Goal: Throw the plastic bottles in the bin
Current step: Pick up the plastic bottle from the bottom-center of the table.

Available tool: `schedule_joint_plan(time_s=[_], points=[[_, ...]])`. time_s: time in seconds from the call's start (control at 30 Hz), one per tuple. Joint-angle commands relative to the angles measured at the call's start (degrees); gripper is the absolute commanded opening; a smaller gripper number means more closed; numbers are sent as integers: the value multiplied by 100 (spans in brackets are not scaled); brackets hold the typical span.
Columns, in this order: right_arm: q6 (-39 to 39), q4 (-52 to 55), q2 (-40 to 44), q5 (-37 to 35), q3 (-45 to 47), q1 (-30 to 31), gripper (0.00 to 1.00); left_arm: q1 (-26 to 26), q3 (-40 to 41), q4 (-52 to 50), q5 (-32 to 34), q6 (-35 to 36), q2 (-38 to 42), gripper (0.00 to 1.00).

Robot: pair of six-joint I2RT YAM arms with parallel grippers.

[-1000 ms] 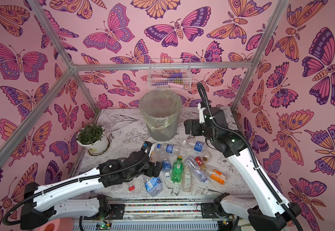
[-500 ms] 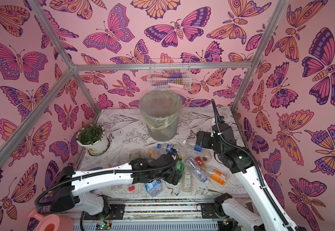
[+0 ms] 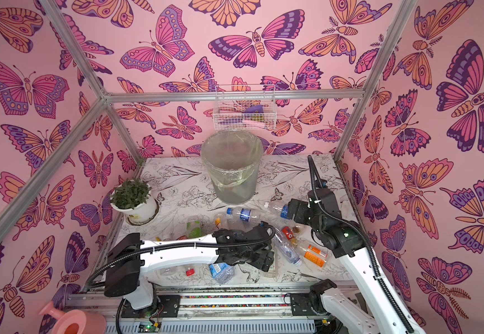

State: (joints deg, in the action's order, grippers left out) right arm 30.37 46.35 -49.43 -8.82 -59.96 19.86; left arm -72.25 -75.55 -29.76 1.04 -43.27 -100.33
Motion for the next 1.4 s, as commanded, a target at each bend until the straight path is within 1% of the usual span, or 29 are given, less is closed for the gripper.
schedule_joint_plan(time_s=[0.0,0.17,0.33,0.8,1.13,1.37], points=[[187,52,121,33,101,-41,99,-88,-416,-375,1,-201,-338,84],[251,42,201,20,226,-51,99,-145,-696,-491,61,-398,-742,81],[259,23,273,47,322,-47,99,-140,-858,-588,133,-555,-1003,80],[338,-12,380,69,459,-50,99,-101,-1285,-767,239,-576,-1604,80],[359,-62,427,75,622,-51,99,56,-1323,-786,366,-660,-1846,78],[358,-128,413,120,686,-54,99,144,-1305,-784,403,-707,-1944,73]])
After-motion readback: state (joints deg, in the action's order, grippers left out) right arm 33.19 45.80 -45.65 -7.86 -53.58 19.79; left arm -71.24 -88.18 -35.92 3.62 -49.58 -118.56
